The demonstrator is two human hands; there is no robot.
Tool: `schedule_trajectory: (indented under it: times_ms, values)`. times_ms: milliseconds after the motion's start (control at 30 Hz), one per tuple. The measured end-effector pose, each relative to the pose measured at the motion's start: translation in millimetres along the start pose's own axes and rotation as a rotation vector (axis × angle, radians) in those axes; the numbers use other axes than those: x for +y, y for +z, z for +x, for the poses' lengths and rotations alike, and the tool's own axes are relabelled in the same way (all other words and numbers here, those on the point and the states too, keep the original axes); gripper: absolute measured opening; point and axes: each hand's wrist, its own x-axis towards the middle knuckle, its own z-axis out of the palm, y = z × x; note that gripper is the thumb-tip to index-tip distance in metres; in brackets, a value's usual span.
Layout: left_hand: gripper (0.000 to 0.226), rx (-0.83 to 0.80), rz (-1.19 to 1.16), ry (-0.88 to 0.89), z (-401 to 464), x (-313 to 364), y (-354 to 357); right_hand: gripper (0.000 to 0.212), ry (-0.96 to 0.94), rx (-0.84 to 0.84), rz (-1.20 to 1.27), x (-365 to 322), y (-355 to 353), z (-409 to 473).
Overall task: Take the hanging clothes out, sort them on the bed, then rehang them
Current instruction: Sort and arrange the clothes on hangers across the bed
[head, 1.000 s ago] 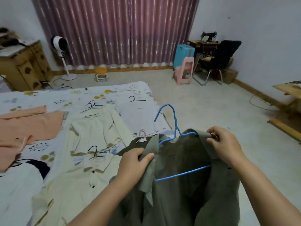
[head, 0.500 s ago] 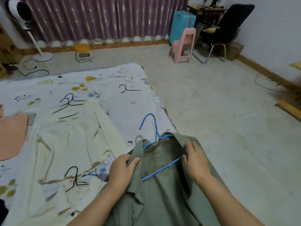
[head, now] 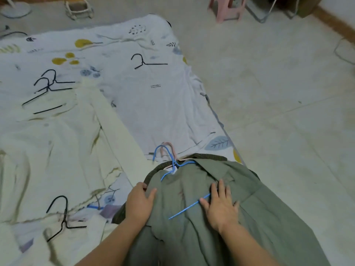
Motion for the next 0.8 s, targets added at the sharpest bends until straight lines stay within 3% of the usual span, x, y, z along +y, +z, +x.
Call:
schedule_trajectory:
  times_ms: [100, 200, 300, 400, 567, 667, 800]
  values:
    - [0.048, 0.123, 0.099, 0.051, -8, -3, 4, 0.072, 0.029, -0.014, -0.018, -3, 12, 6]
    - [0.057, 0.202, 0.258, 0.367, -24, -10, 10, 0.072, 0.043, -0.001, -0.04, -6, 14, 5]
    - [0.079, -0.037, 0.465, 0.558, -34, -26, 13, 0.07, 0.051, -0.012, -0.049, -10, 11, 2]
    - [0.104, -0.222, 0.54, 0.446, -40, -21, 0, 0.063, 0.029, -0.055, -0.064, -15, 1, -4]
    - [0.062, -0.352, 0.624, 0.311, -44, 10, -33, 0.035, -0.068, -0.019, -0.115, -24, -24, -32]
    - [0.038, -0.363, 0.61, 0.261, -59, 25, -57, 0.03, -0.127, 0.039, -0.116, -30, -38, -63]
    - [0.037, -0.305, 0.519, 0.274, -94, 35, -90, 0.033, -0.224, 0.084, -0.128, -37, -57, -107]
